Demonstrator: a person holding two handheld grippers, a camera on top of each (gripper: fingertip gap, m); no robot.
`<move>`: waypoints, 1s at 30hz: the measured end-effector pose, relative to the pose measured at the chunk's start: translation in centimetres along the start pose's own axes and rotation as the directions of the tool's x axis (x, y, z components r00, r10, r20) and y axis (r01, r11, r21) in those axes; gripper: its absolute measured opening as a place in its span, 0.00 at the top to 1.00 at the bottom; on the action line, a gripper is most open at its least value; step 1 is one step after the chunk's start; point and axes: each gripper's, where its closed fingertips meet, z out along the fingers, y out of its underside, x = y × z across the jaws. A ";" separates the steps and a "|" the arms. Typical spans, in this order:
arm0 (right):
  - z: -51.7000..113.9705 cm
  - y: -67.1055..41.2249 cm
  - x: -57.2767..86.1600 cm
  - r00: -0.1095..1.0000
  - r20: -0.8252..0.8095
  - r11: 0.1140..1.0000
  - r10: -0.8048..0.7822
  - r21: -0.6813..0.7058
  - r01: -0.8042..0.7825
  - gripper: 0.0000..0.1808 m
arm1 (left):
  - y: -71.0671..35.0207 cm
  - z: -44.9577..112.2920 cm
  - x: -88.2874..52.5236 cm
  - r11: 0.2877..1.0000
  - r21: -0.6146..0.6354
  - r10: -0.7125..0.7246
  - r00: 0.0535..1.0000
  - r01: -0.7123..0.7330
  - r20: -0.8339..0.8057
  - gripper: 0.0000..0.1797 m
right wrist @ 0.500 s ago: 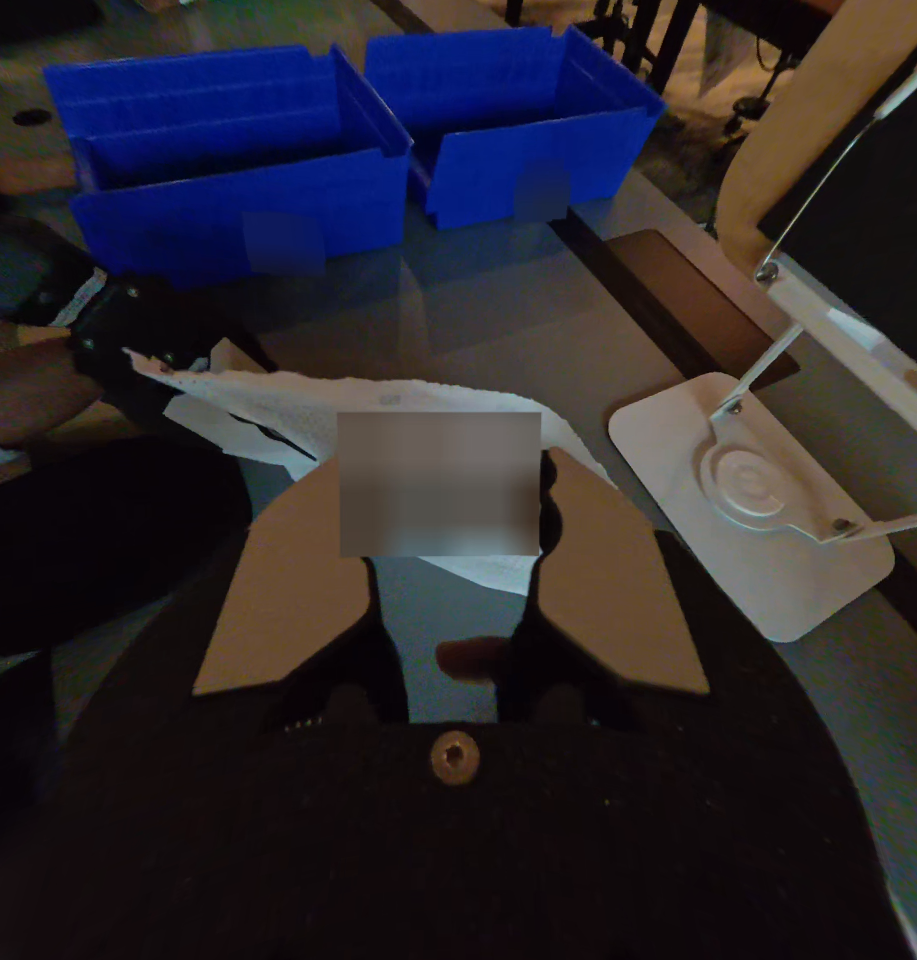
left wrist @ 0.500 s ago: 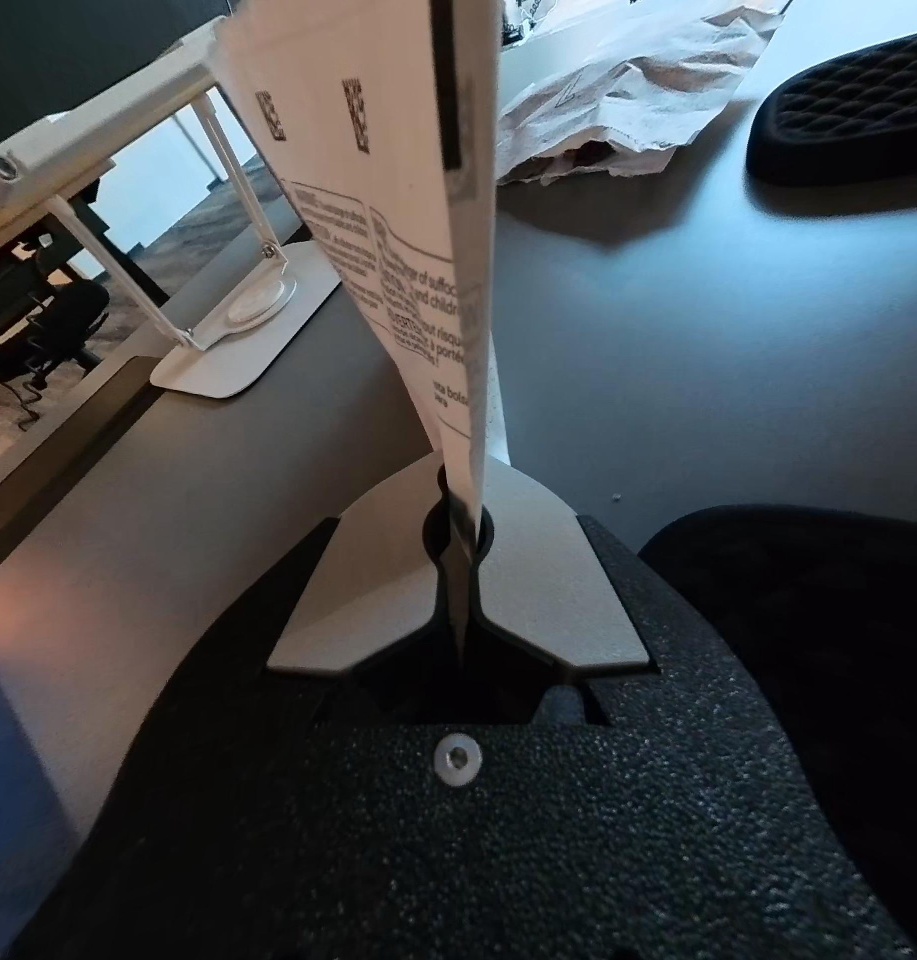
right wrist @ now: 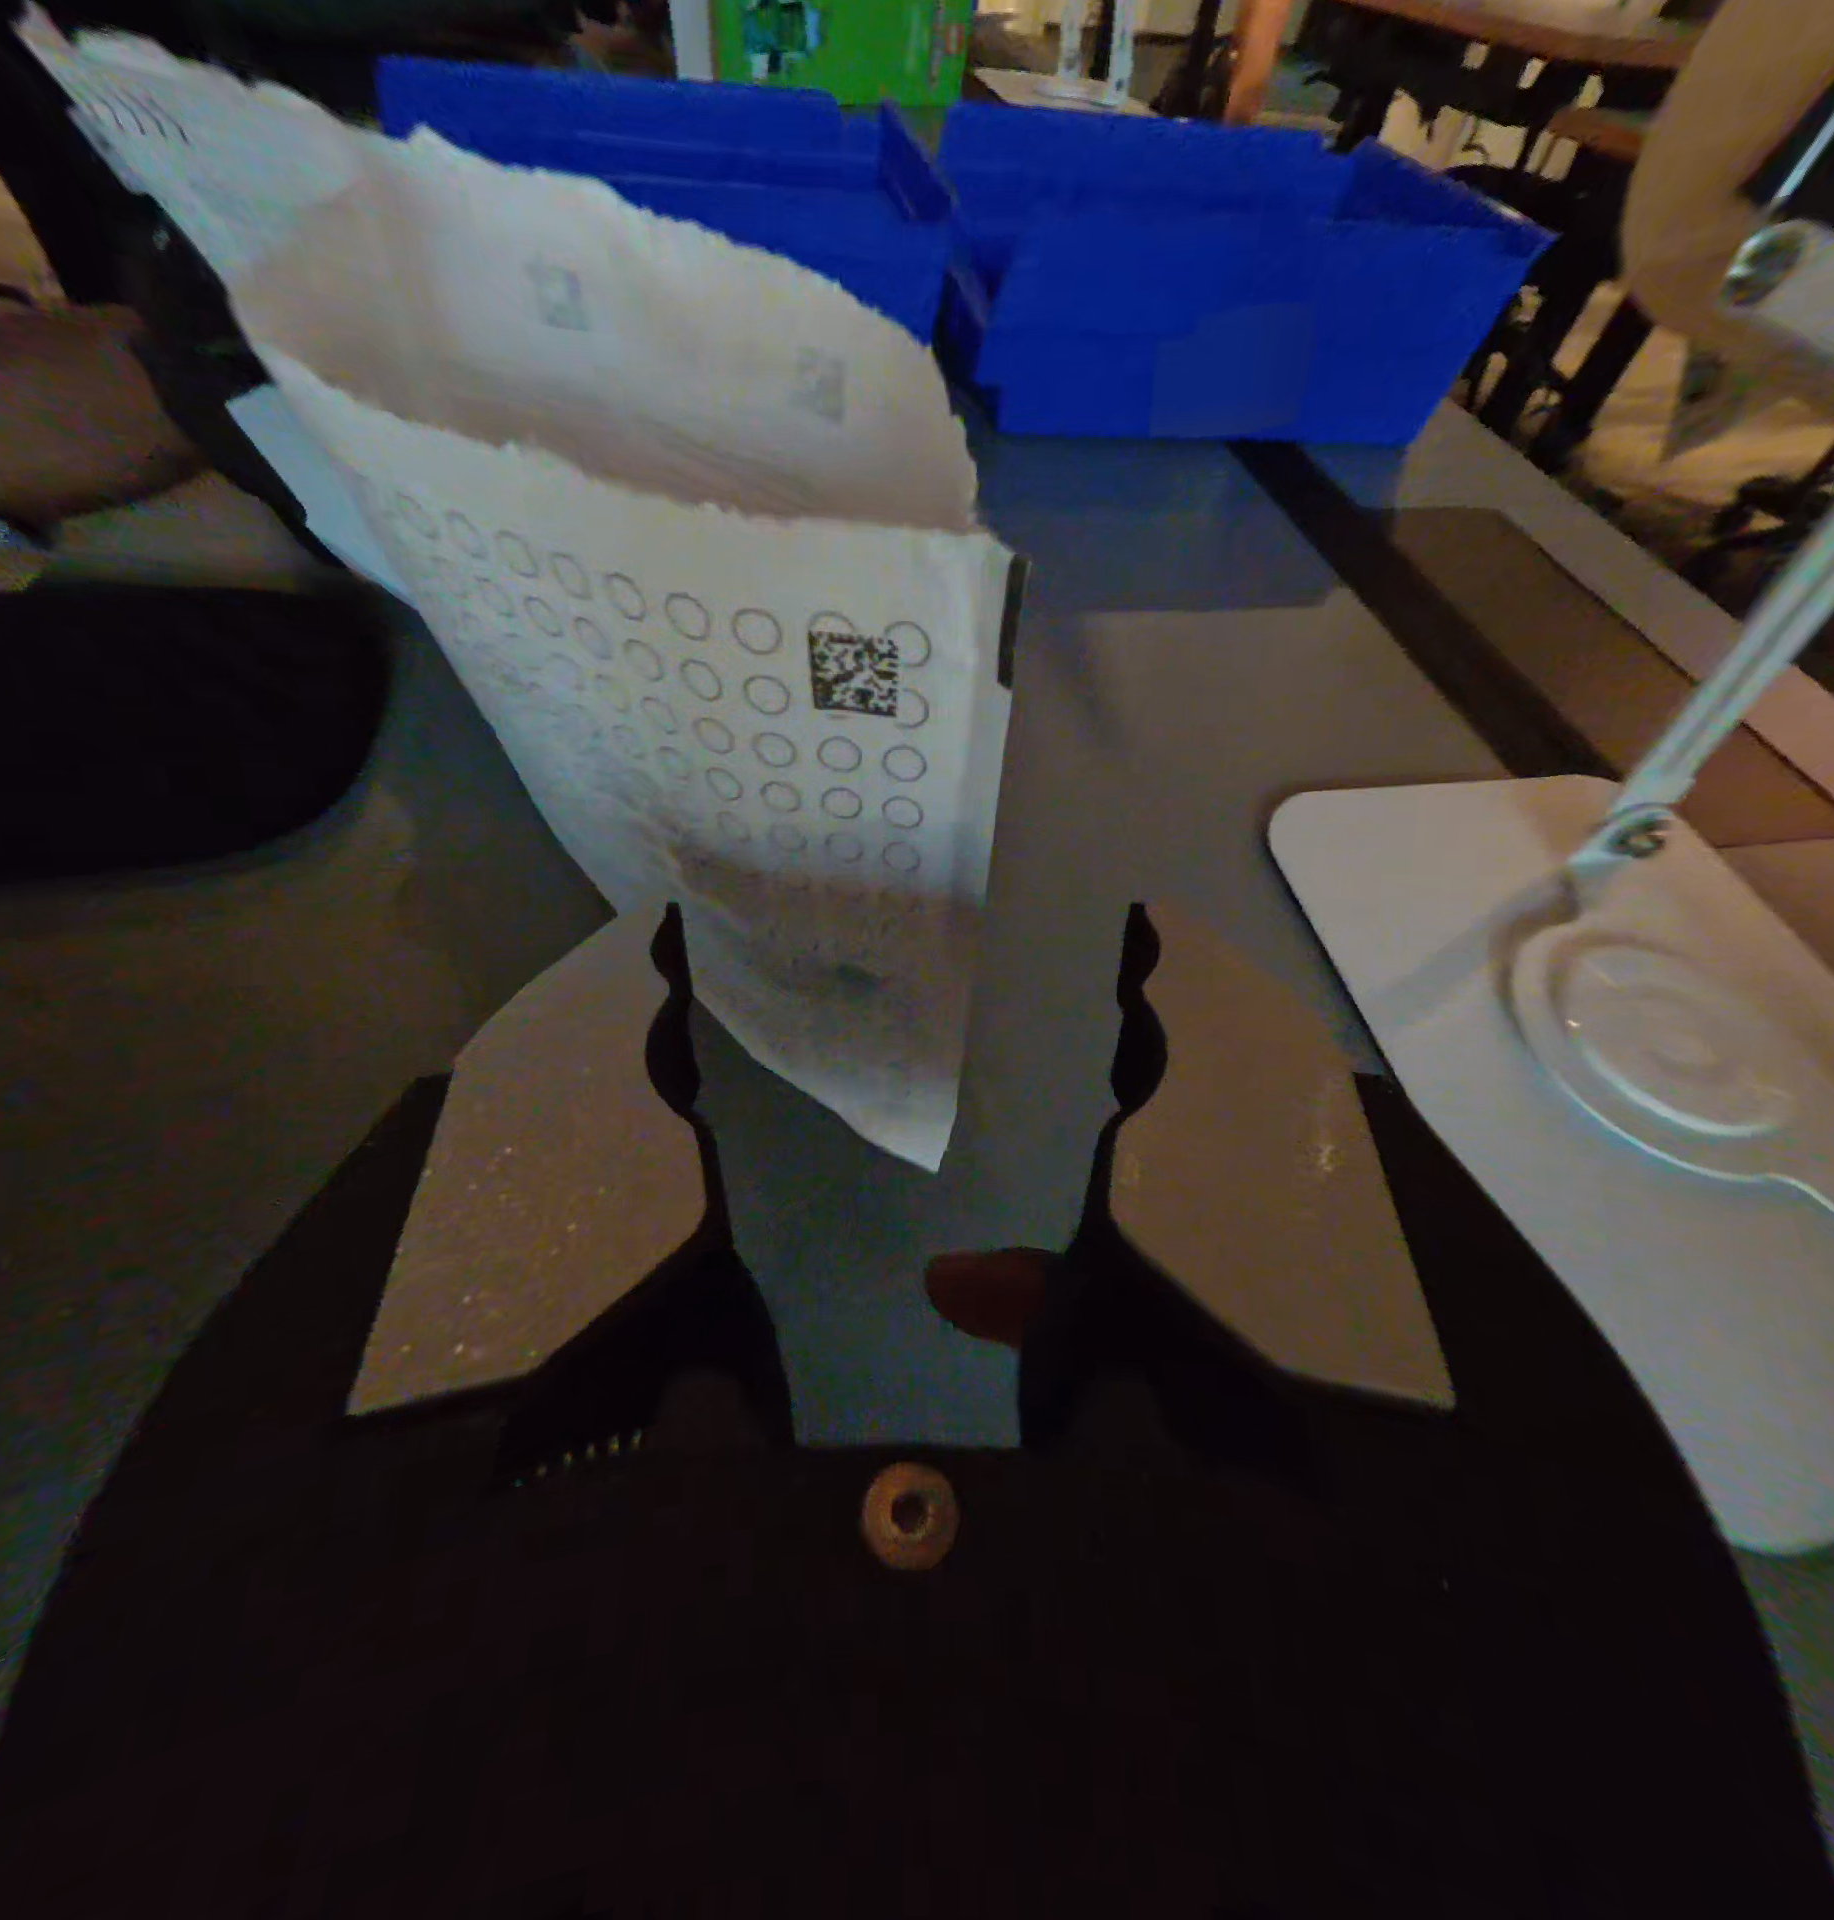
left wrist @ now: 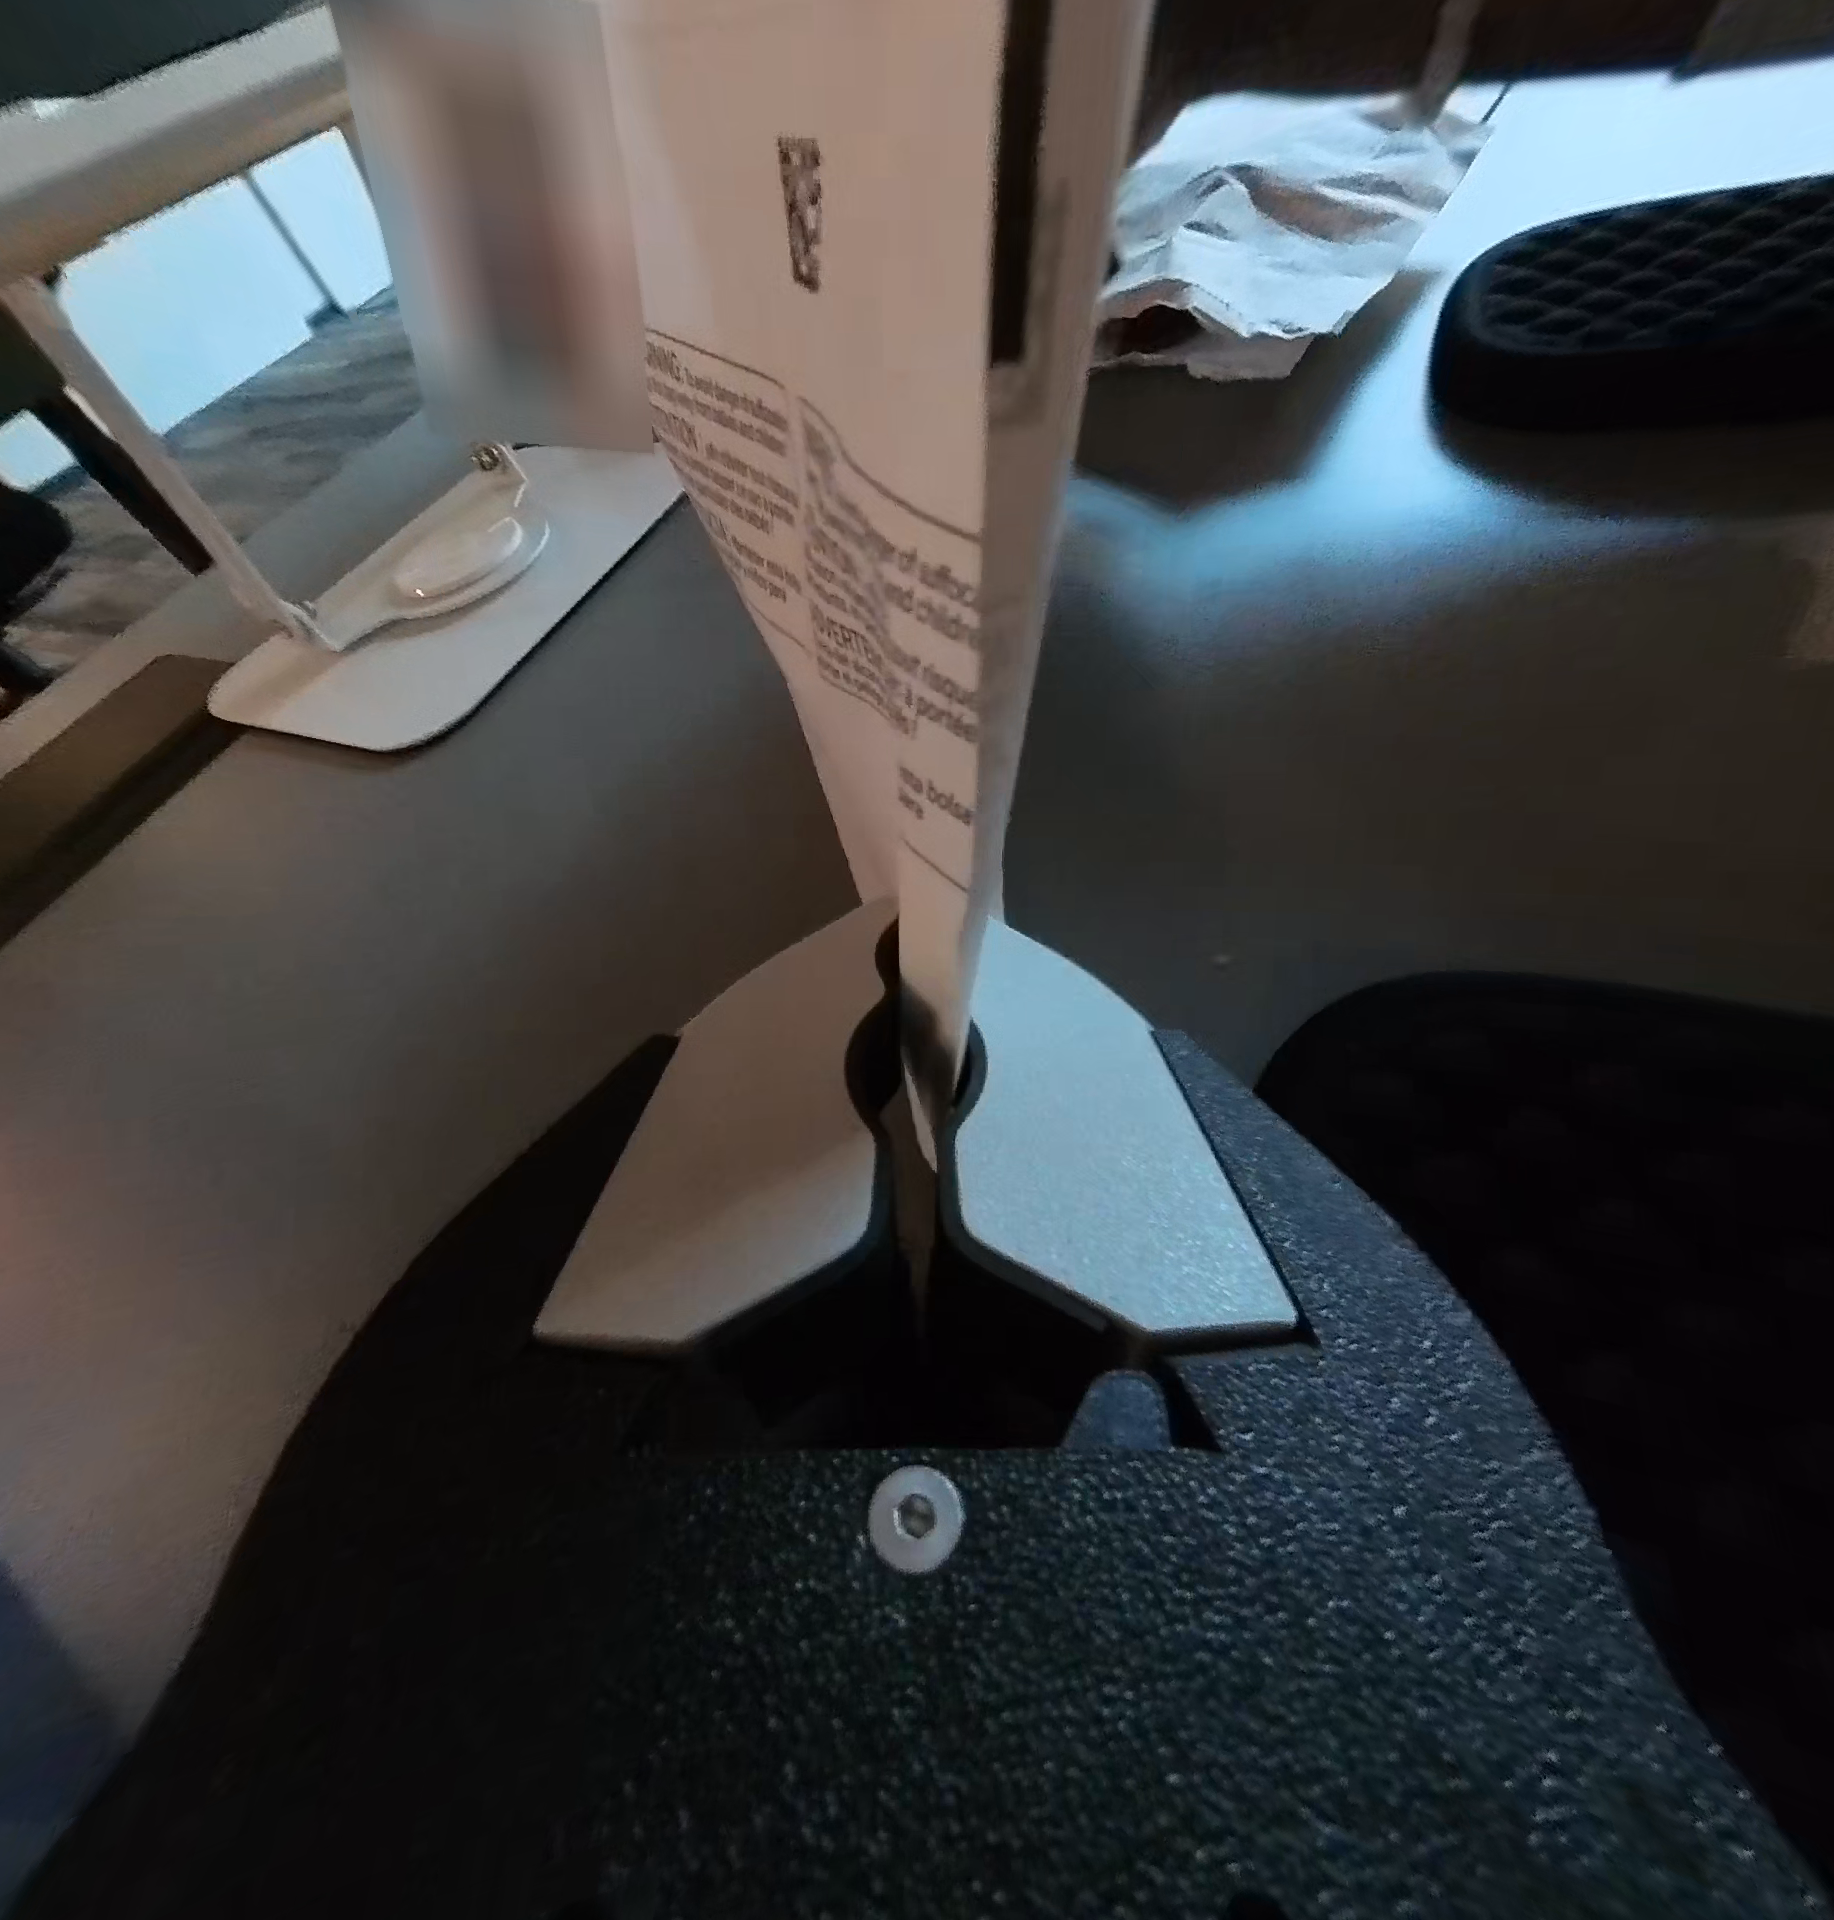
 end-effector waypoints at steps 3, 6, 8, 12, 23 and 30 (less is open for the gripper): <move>2.0 0.9 -0.3 0.998 0.059 0.999 -0.001 -0.042 0.003 0.66 | -0.1 -0.1 -0.4 0.999 -0.002 -0.053 0.999 0.053 -0.012 1.00; 2.3 0.6 -0.9 0.996 0.080 0.998 0.046 -0.038 -0.043 0.88 | 0.2 -0.3 -1.8 0.993 -0.006 -0.117 0.992 0.117 0.044 0.98; 2.1 0.7 -1.2 0.996 0.072 0.998 0.043 -0.056 -0.039 0.91 | 0.2 -0.5 -2.7 0.987 0.006 -0.158 0.984 0.158 0.085 0.94; 1.7 0.9 -1.4 0.996 0.015 0.993 0.089 -0.076 -0.087 0.95 | 0.0 -0.8 -4.5 0.970 0.053 -0.242 0.955 0.237 0.172 0.91; 2.5 0.7 -0.8 0.964 -0.261 0.995 0.048 -0.074 -0.070 0.96 | 0.9 -0.1 -10.9 0.967 -0.041 -0.207 0.868 0.252 0.451 0.84; 5.3 -0.3 1.1 0.966 -0.255 0.998 0.034 -0.046 -0.047 0.95 | 2.2 -1.6 -12.7 0.970 -0.016 -0.197 0.821 0.243 0.536 0.89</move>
